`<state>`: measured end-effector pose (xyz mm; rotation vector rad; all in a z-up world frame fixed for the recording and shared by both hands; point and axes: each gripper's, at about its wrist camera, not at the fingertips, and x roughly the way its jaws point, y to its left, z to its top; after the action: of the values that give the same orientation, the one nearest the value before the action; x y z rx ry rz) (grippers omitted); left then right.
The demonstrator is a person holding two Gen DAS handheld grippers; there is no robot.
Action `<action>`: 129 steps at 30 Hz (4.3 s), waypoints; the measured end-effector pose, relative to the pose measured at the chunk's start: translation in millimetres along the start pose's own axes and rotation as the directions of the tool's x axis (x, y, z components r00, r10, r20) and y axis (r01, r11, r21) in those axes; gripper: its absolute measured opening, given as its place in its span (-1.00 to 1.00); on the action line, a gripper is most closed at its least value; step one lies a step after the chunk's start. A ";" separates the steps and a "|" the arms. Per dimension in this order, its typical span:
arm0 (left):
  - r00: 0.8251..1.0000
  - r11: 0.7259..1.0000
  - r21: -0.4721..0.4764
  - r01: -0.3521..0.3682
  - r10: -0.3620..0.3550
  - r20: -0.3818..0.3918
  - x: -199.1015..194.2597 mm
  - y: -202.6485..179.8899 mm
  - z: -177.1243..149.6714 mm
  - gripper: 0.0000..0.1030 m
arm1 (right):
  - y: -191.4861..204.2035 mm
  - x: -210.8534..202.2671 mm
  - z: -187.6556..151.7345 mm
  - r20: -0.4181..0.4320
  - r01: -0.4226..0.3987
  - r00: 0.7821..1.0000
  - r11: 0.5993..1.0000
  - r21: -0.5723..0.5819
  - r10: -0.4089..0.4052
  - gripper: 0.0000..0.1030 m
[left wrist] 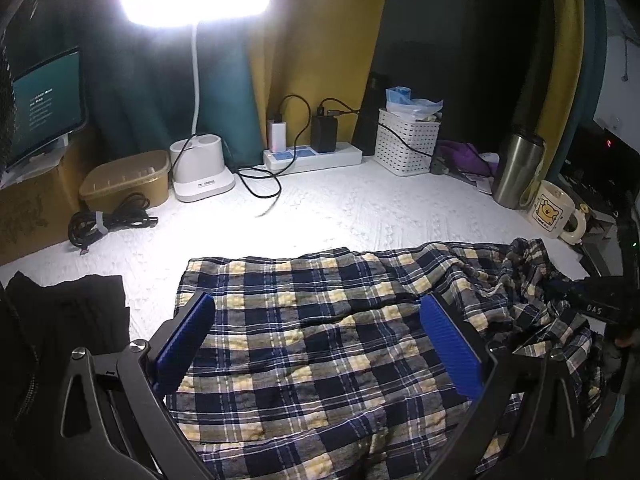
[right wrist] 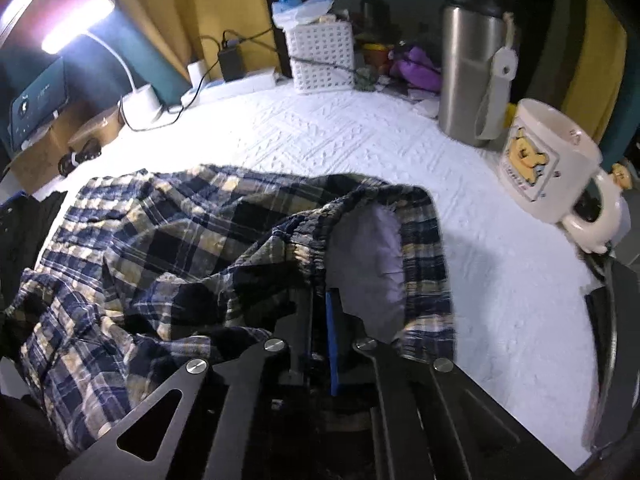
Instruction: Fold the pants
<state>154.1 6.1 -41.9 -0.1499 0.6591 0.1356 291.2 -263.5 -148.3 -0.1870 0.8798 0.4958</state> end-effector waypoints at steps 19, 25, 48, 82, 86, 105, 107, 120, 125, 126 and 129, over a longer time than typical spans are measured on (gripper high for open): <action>1.000 1.000 0.019 0.008 -0.008 0.009 -10.0 -9.3 0.6 0.97 | -63.7 -35.0 -14.1 0.030 0.102 0.994 0.984 0.146 -0.108 -0.95; 1.000 1.000 0.018 -0.004 0.003 0.015 -17.1 -8.6 0.5 0.97 | -67.5 -40.3 -15.9 0.032 0.068 0.997 0.980 0.185 -0.076 -0.92; 0.999 0.998 0.060 0.013 -0.015 0.031 -38.2 -30.3 -8.3 0.97 | -46.3 -55.1 -78.1 -0.074 0.205 0.977 0.976 0.079 -0.199 -0.75; 0.999 0.998 0.061 -0.006 0.003 0.043 -56.4 -29.1 -13.1 0.97 | -35.0 -81.3 -74.9 0.074 -0.055 0.996 0.990 0.131 0.046 -0.90; 0.999 0.998 0.069 0.002 -0.005 0.043 -54.8 -32.0 -12.6 0.97 | -43.1 -89.8 -74.5 0.067 -0.006 0.998 0.992 0.123 -0.003 -0.95; 0.997 0.997 0.006 -0.079 0.079 0.021 -28.6 17.9 -6.7 0.97 | -53.0 -77.2 -46.4 0.092 0.135 0.985 0.980 0.146 -0.149 -0.92; 0.997 0.997 0.003 -0.083 0.083 0.003 -19.4 28.2 -4.0 0.97 | -51.6 -68.0 -36.1 0.082 0.147 0.984 0.980 0.134 -0.159 -0.92; 0.991 0.993 0.027 -0.115 0.117 -0.069 35.1 64.7 14.5 0.97 | -69.1 -14.5 19.1 0.014 0.097 0.995 0.993 0.074 -0.098 -0.90; 0.987 0.994 0.030 -0.108 0.111 -0.113 50.5 65.1 9.1 0.97 | -79.9 12.0 13.3 -0.040 0.108 0.994 0.990 0.086 -0.105 -0.18; 0.987 0.994 0.033 -0.106 0.109 -0.119 52.7 64.9 8.6 0.97 | -83.5 11.8 14.0 -0.045 0.151 0.988 0.985 0.086 -0.147 0.17; 0.986 0.994 0.033 -0.104 0.108 -0.126 57.6 65.7 8.6 0.97 | -106.8 15.3 10.8 -0.089 0.240 0.969 0.960 0.141 -0.229 1.00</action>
<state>193.0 76.6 -77.1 -0.0984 0.7964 0.2209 359.0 -347.6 -158.0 -0.1689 0.9478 0.2005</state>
